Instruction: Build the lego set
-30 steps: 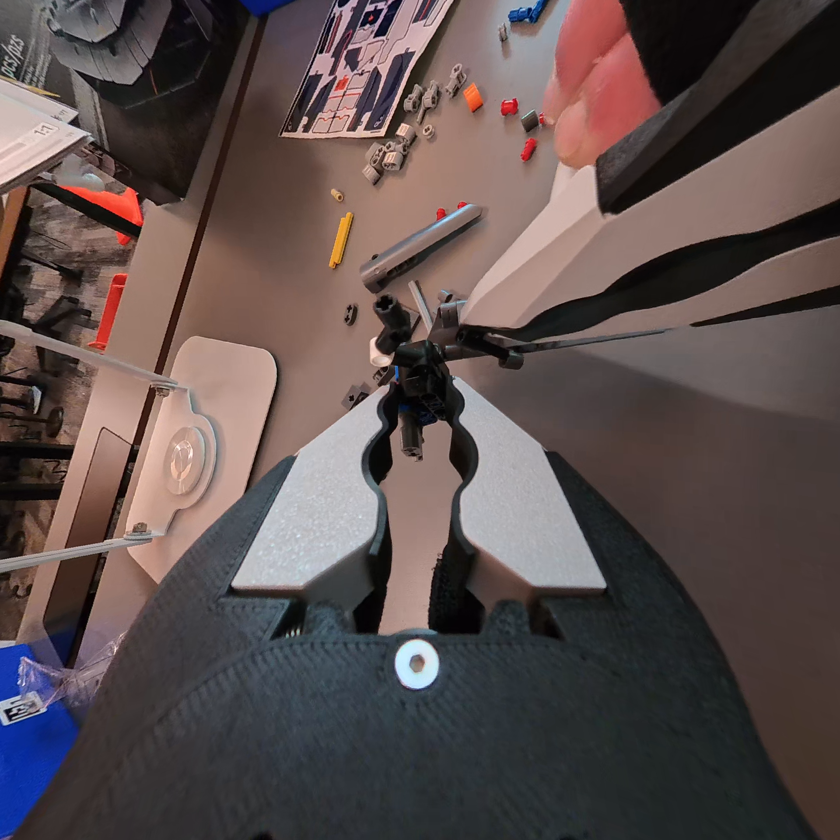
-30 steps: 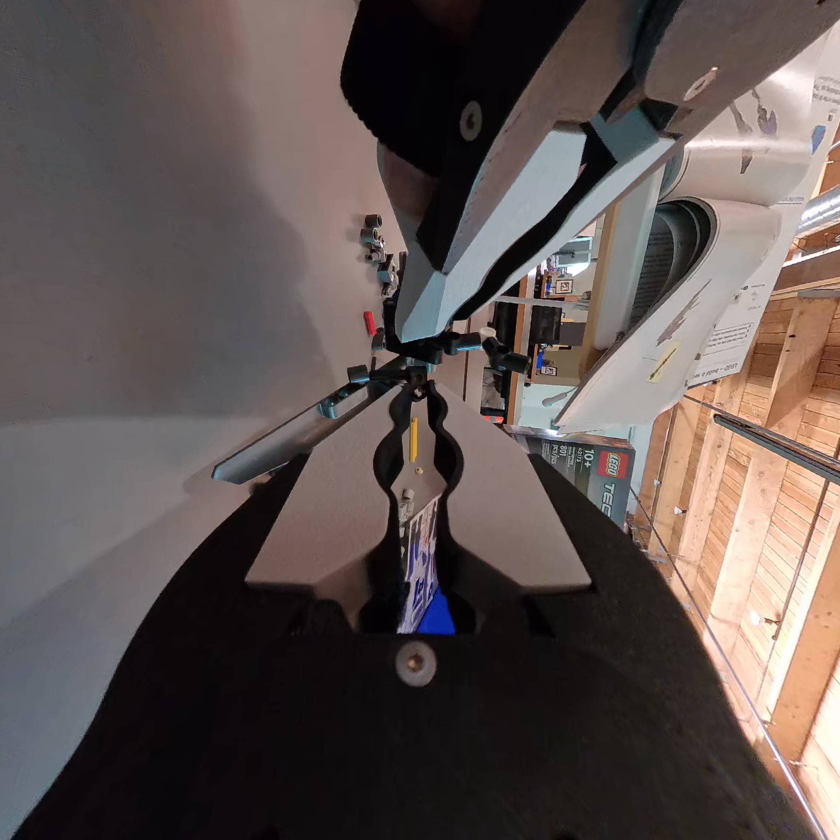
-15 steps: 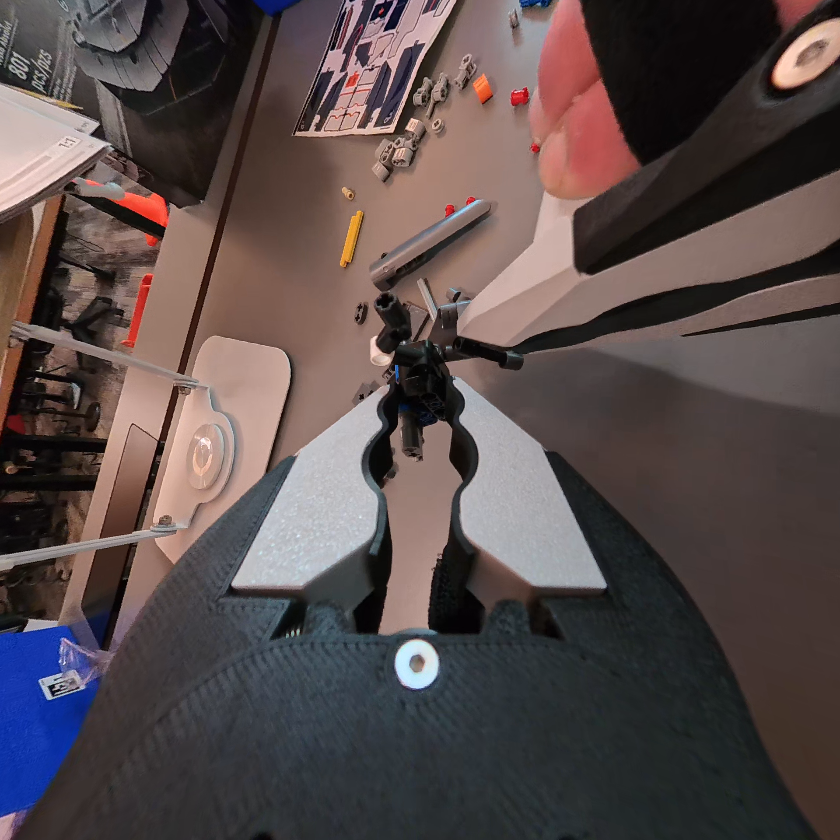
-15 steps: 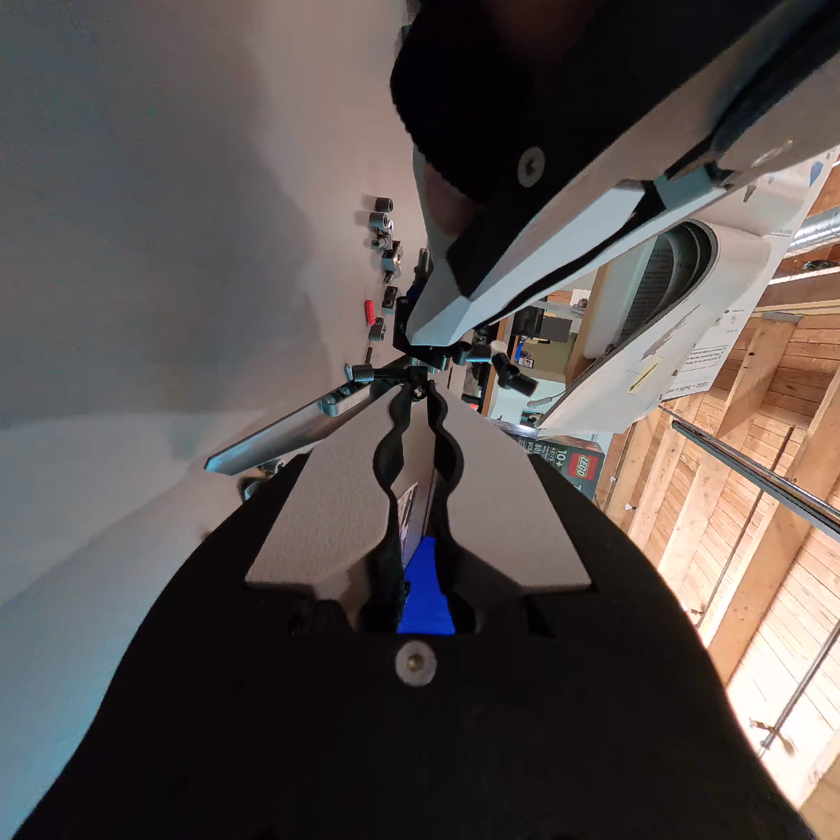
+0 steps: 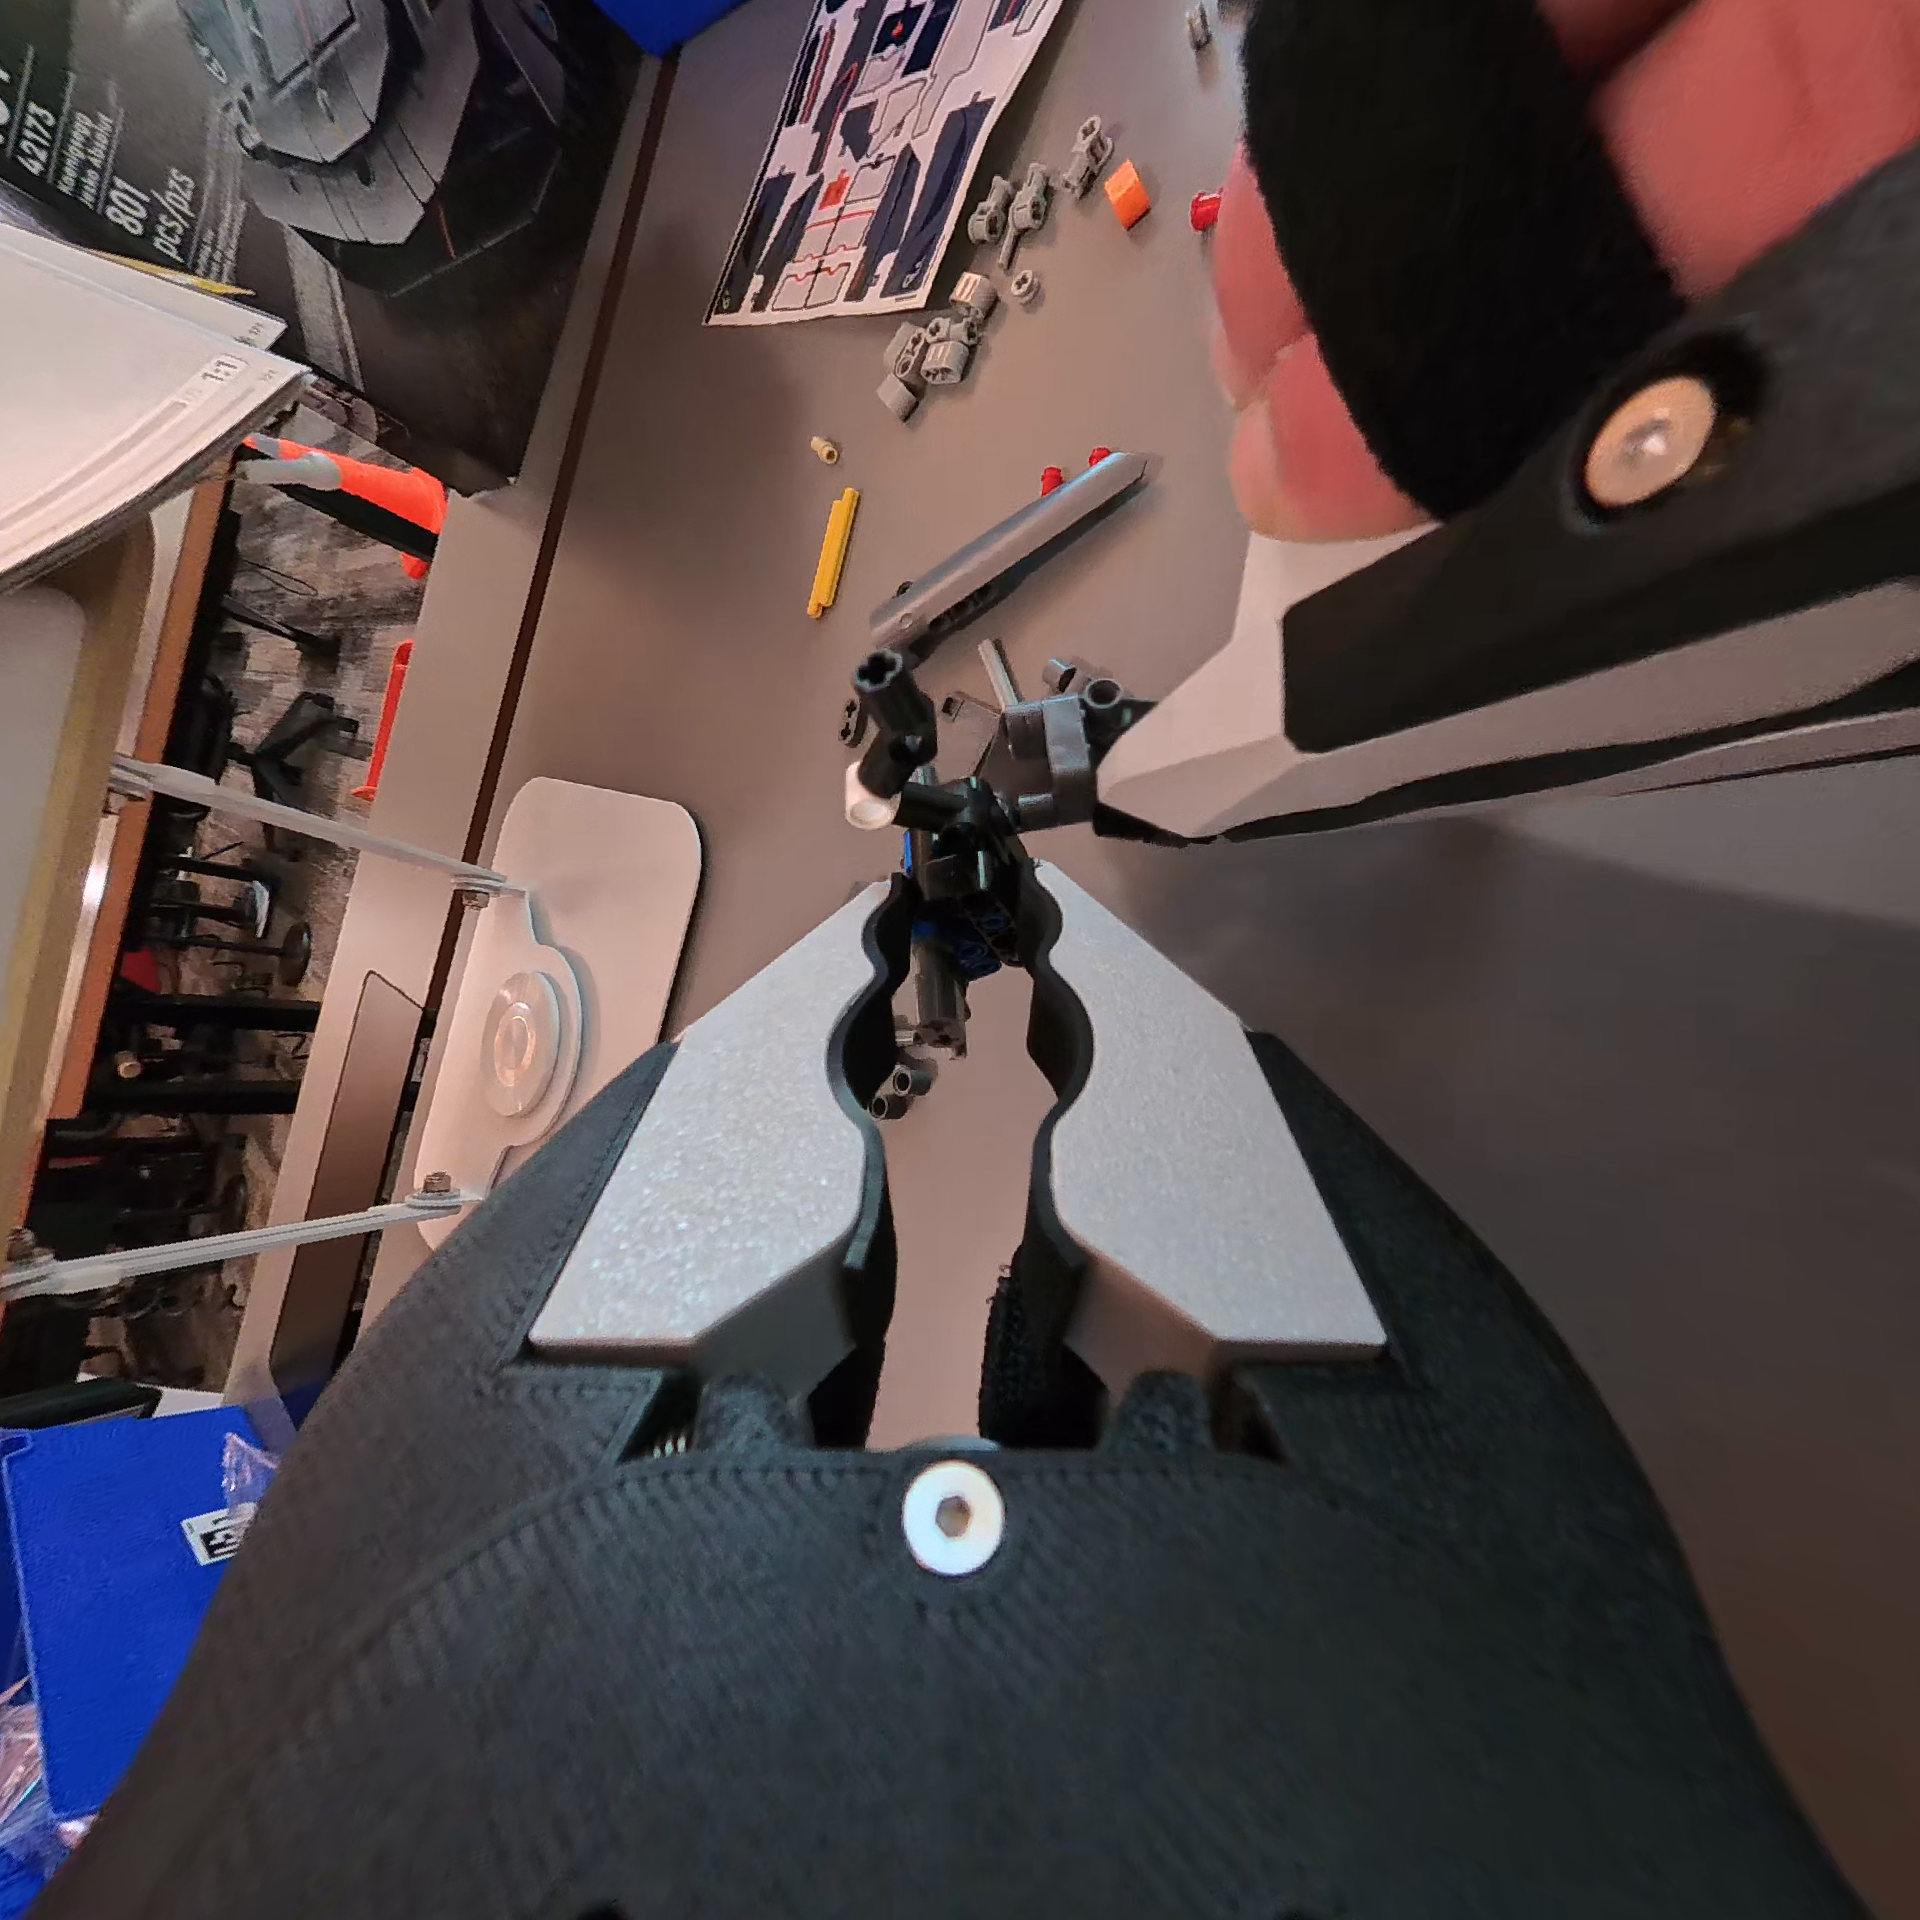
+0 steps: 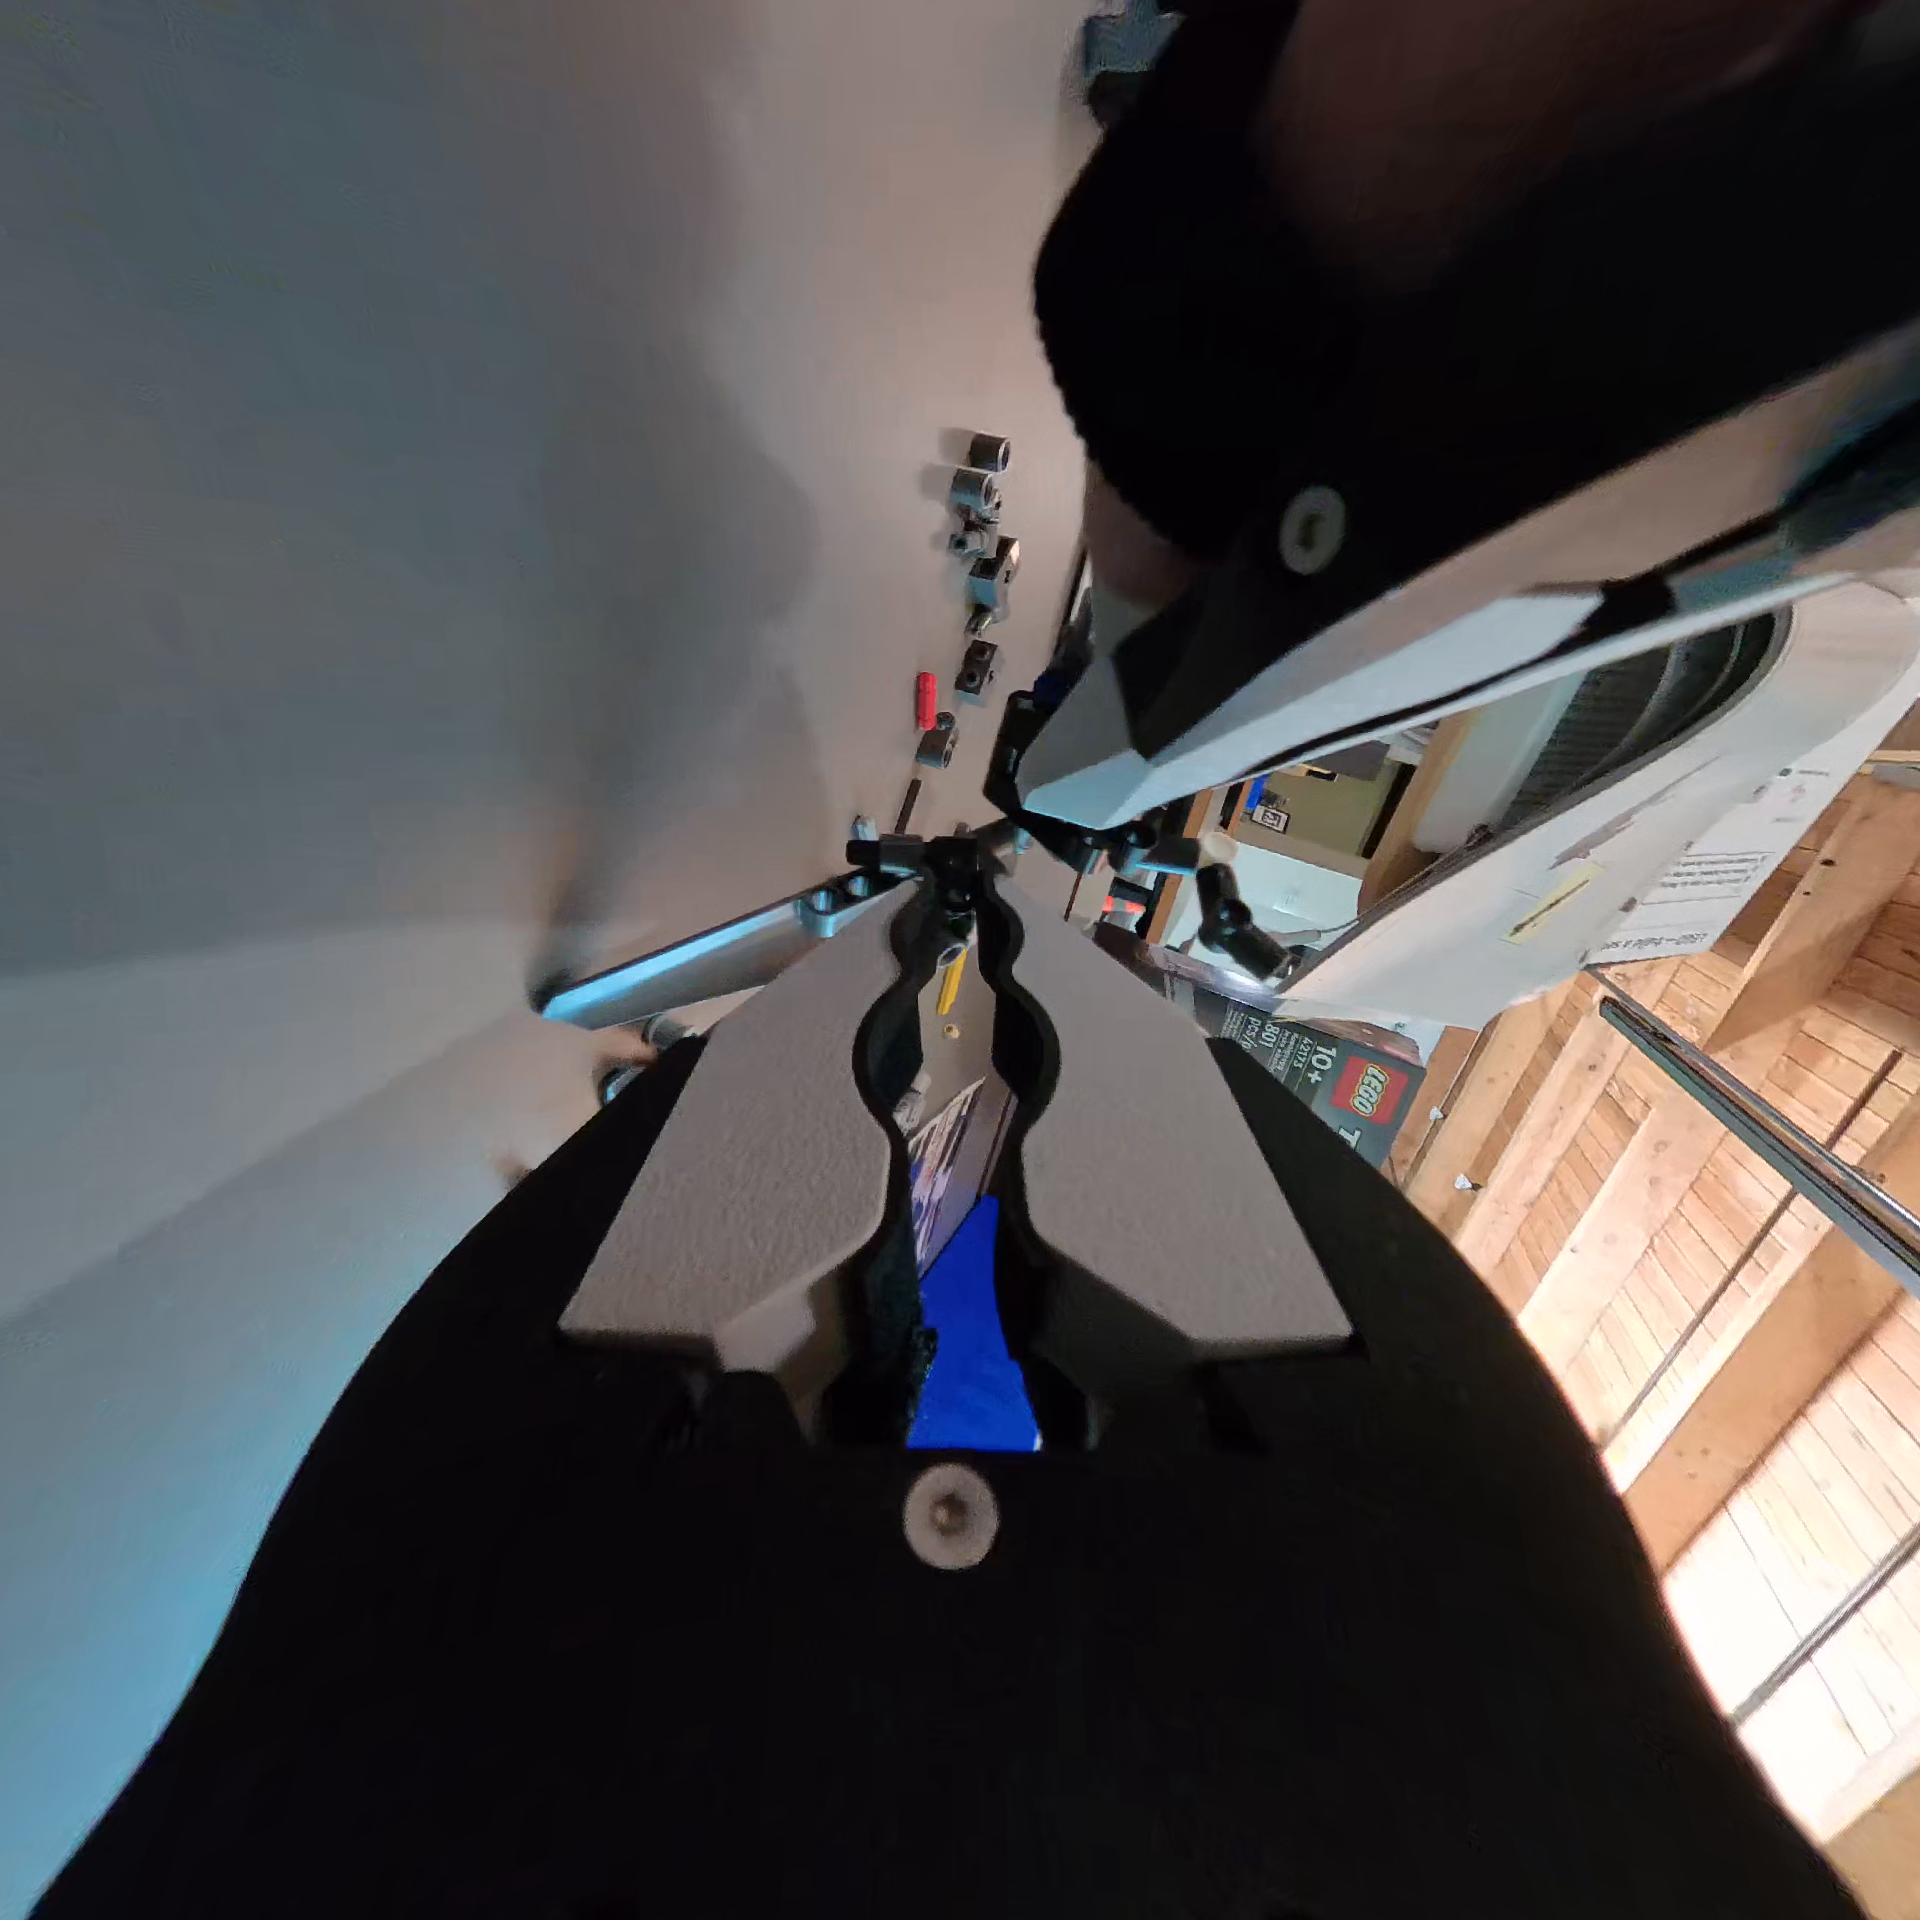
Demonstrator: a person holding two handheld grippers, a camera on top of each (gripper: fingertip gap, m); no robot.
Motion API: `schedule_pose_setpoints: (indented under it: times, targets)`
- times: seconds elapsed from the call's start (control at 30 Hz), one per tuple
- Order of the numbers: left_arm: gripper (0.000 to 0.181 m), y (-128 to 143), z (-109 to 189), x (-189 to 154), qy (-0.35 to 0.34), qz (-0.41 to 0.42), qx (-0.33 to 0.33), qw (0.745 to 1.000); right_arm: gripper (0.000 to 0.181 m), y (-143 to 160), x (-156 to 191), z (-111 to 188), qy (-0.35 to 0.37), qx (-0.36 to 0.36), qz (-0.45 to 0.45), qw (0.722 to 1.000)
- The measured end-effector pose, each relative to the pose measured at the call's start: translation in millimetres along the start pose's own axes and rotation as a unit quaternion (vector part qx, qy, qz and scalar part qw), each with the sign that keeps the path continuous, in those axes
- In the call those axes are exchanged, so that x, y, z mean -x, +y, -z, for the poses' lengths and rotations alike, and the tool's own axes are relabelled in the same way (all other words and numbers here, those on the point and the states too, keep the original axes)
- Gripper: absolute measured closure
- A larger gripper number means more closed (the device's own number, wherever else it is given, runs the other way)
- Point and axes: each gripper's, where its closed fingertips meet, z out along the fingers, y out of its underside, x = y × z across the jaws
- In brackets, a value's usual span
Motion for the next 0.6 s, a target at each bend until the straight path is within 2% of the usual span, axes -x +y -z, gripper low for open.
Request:
schedule_pose_setpoints:
  times: [0.17, 0.33, 0.4, 0.6]
  targets:
    - [0.165, 0, -1, -2, 0.003, -0.002, 0.001, 1.000, 0.177, 0, 4, 1, -0.024, 0.013, 0.014, 1.000]
    - [0.165, 1, -1, 0, -0.001, -0.004, -0.001, 1.000, 0.171, 1, 0, 6, -0.027, -0.001, -0.011, 1.000]
    - [0.164, 0, -1, 0, 0.001, -0.003, -0.002, 1.000, 0.162, 3, -2, 9, -0.034, -0.011, -0.029, 0.999]
    - [0.165, -1, -1, -1, 0.001, -0.004, -0.004, 1.000, 0.156, 2, 2, 14, -0.070, -0.065, -0.071, 0.993]
